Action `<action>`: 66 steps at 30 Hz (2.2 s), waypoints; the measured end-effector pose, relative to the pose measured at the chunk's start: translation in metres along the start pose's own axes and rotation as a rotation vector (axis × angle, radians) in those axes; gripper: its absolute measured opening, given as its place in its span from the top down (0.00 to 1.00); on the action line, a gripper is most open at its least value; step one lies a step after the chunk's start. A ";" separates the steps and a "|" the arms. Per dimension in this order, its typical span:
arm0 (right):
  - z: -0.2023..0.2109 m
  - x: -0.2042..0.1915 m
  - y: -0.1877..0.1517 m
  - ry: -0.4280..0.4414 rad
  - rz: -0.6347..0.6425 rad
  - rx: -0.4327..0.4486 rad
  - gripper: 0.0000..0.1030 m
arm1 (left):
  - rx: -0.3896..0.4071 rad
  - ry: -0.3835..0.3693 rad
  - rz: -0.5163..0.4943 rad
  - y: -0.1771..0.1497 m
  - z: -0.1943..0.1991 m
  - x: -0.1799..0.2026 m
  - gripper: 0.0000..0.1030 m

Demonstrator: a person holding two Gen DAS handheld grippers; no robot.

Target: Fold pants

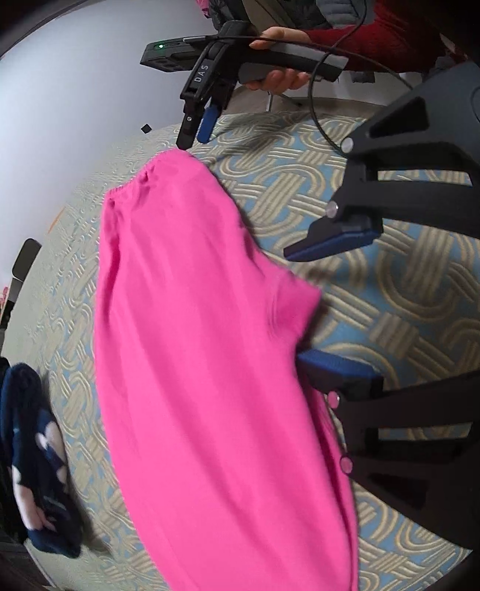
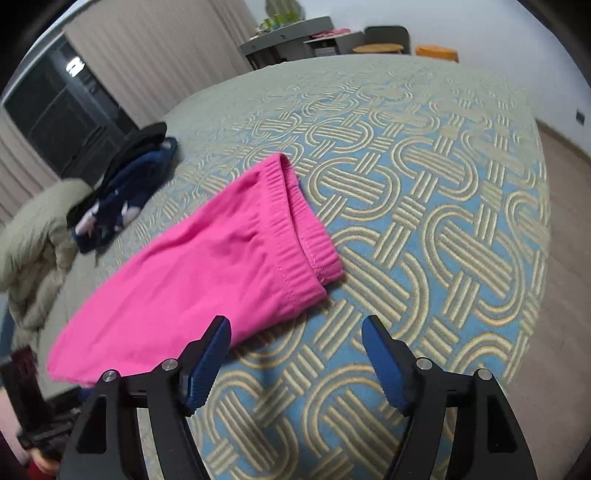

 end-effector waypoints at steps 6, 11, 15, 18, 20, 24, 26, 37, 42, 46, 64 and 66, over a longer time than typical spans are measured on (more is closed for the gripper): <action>-0.004 -0.001 0.000 0.043 -0.068 -0.013 0.27 | 0.039 0.075 -0.093 0.006 -0.009 0.011 0.90; -0.013 -0.007 -0.002 0.062 -0.110 -0.020 0.25 | 0.056 0.076 -0.065 0.007 -0.008 0.006 0.93; -0.019 -0.002 0.005 0.057 -0.222 -0.004 0.23 | 0.071 0.085 -0.079 0.005 -0.003 0.010 0.94; -0.027 0.004 0.012 0.052 -0.351 0.008 0.22 | 0.078 0.079 -0.065 0.002 -0.002 0.011 0.94; -0.038 0.007 0.017 0.036 -0.413 0.023 0.22 | 0.081 0.080 -0.051 0.001 -0.002 0.011 0.94; -0.041 0.010 0.027 0.024 -0.429 0.039 0.91 | 0.092 0.082 -0.045 0.000 0.002 0.015 0.95; -0.030 0.011 0.033 0.056 -0.436 0.065 0.91 | 0.110 0.080 -0.058 0.000 0.008 0.022 0.95; 0.030 0.043 0.026 -0.097 -0.162 0.097 0.90 | 0.112 -0.019 -0.167 -0.032 0.028 0.095 0.96; 0.025 0.075 0.003 -0.137 -0.227 0.035 0.75 | 0.060 0.005 -0.168 -0.049 0.023 0.094 0.94; 0.053 0.077 0.016 -0.349 -0.157 0.107 0.41 | 0.051 -0.007 -0.033 -0.051 0.045 0.066 0.88; 0.047 -0.348 -0.193 0.423 1.302 0.025 0.42 | 0.393 0.544 0.789 -0.129 0.291 -0.289 0.54; 0.041 -0.377 -0.218 0.428 1.434 0.069 0.43 | 0.375 0.549 0.817 -0.129 0.288 -0.319 0.54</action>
Point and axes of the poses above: each gripper's, at about its wrist camera, not at the fingertips, and z roughly against the way its jaws point, x to its right, y to its top, the point moved 4 cm from there along -z, roughly the way its jaws point, and after that the axes turned 14 degrees about x, right-handed, at the moved point
